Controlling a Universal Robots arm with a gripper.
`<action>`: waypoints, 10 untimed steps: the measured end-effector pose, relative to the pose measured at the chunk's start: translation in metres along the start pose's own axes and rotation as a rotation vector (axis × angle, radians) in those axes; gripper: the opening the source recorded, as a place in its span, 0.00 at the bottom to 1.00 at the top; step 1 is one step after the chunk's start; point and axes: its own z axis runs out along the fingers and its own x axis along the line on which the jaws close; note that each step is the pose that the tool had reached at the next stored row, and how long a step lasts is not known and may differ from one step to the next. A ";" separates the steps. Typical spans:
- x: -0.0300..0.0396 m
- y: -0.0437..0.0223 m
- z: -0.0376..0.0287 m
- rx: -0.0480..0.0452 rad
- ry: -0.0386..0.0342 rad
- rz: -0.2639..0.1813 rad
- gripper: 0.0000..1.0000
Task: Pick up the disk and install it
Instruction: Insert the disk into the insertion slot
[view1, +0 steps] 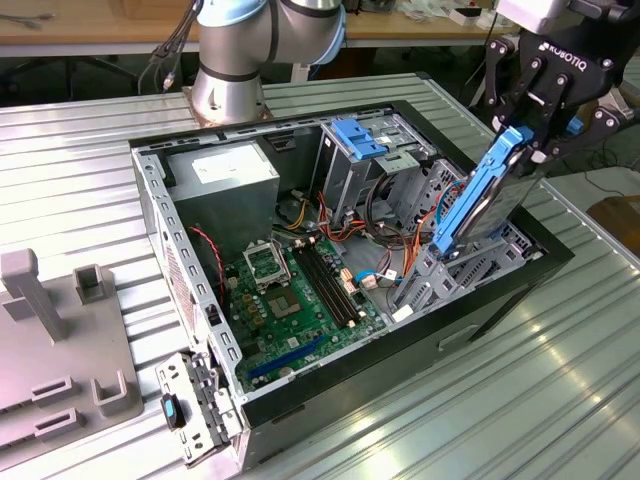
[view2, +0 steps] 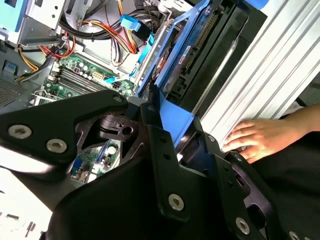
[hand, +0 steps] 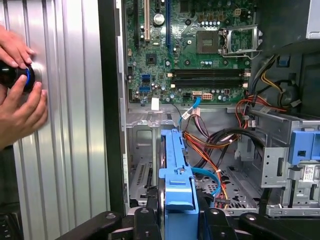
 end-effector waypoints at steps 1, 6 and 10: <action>-0.0001 0.0021 -0.0004 0.0083 0.0002 0.000 0.37; -0.0003 0.0103 0.0007 0.0289 0.0008 0.001 0.37; 0.0001 0.0151 0.0022 0.0387 0.0001 0.001 0.37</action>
